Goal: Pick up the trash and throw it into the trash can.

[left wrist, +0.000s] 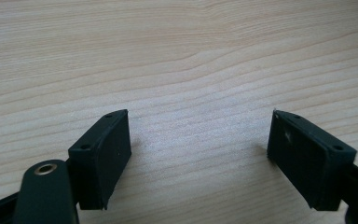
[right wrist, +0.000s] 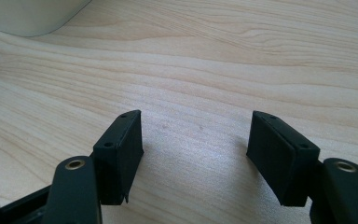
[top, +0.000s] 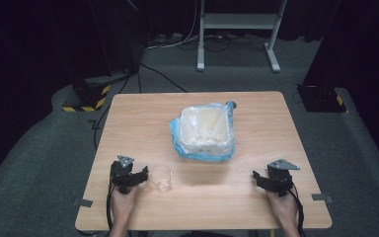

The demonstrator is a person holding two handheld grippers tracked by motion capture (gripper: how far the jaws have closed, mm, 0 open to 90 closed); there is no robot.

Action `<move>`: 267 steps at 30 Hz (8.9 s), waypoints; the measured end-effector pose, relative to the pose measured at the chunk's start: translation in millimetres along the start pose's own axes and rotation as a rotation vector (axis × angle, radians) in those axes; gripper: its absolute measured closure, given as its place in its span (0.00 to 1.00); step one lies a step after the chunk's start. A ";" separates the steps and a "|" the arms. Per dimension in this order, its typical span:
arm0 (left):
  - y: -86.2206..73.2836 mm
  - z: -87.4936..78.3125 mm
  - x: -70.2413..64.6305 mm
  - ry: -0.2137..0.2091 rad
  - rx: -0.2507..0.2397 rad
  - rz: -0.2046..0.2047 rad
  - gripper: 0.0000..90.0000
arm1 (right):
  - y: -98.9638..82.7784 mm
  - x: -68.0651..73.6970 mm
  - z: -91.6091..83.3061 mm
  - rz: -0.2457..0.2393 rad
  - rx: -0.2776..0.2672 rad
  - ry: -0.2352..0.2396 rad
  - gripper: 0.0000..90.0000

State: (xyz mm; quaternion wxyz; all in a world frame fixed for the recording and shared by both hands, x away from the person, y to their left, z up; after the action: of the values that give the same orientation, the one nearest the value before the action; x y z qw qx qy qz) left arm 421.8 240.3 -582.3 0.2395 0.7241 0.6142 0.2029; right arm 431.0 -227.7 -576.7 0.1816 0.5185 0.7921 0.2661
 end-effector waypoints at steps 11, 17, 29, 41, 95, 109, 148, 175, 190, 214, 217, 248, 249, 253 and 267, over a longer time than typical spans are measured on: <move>0.3 0.4 -0.5 -0.005 0.002 0.002 0.22 | 0.1 0.0 0.0 0.000 0.000 0.000 0.39; -0.6 -0.3 -0.6 -0.008 0.005 0.012 0.21 | 0.1 0.0 0.0 0.000 0.000 0.000 0.39; -1.5 -10.6 1.5 -0.010 0.014 0.043 0.31 | 0.0 -0.1 0.0 -0.002 0.000 0.000 0.39; 5.2 -29.6 -1.6 -0.064 -0.022 0.063 0.34 | 0.1 0.0 0.0 0.000 0.000 0.000 0.39; 31.5 -99.6 -40.2 -0.282 -0.135 0.149 0.39 | -0.2 0.0 -0.1 -0.004 -0.001 -0.004 0.38; 33.1 -87.1 -58.1 -0.307 -0.114 0.207 0.55 | -0.2 0.0 -0.2 -0.004 -0.001 -0.004 0.38; 42.6 -88.4 -74.3 -0.371 -0.120 0.272 0.95 | -0.2 0.3 -0.2 0.001 0.000 -0.003 0.38; 89.4 -127.5 -80.1 -0.448 -0.140 0.256 0.96 | -0.2 0.1 -0.2 -0.001 0.000 -0.005 0.38; 120.1 -148.9 -86.3 -0.496 -0.173 0.237 0.96 | -0.4 0.0 -0.3 0.002 0.000 -0.006 0.37; 157.9 -173.8 -91.1 -0.526 -0.242 0.223 0.96 | -0.4 0.0 -0.3 0.002 0.000 -0.006 0.37; 163.7 -172.5 -94.9 -0.521 -0.247 0.237 0.96 | -0.4 0.0 -0.3 0.001 0.000 -0.006 0.37; 208.2 -143.9 -146.7 -0.572 -0.244 0.281 0.96 | -0.4 -0.1 -0.3 0.001 0.000 -0.006 0.37; 208.9 -142.5 -147.5 -0.570 -0.245 0.281 0.96 | -0.4 -0.1 -0.3 0.001 0.000 -0.006 0.37; 211.7 -136.4 -149.8 -0.560 -0.244 0.278 0.96 | -0.4 0.0 -0.3 0.001 0.000 -0.006 0.37; 214.6 -111.4 -152.4 -0.542 -0.218 0.258 0.95 | -0.5 0.0 -0.3 0.001 0.000 -0.006 0.37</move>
State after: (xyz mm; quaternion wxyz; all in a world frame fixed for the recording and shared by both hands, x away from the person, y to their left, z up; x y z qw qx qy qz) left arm 501.4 72.7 -364.9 0.4429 0.7937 0.4058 0.0957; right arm 430.5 -228.0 -576.7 0.1837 0.5196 0.7914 0.2645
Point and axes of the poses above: each handheld gripper's, and its own axes: z roughly forward along the jaws, y roughly out of its top, x roughly to its left, the point moved 8 cm from there along z, roughly forward along the jaws, and after that the axes turned 11 degrees about x, right-handed, at the moved point
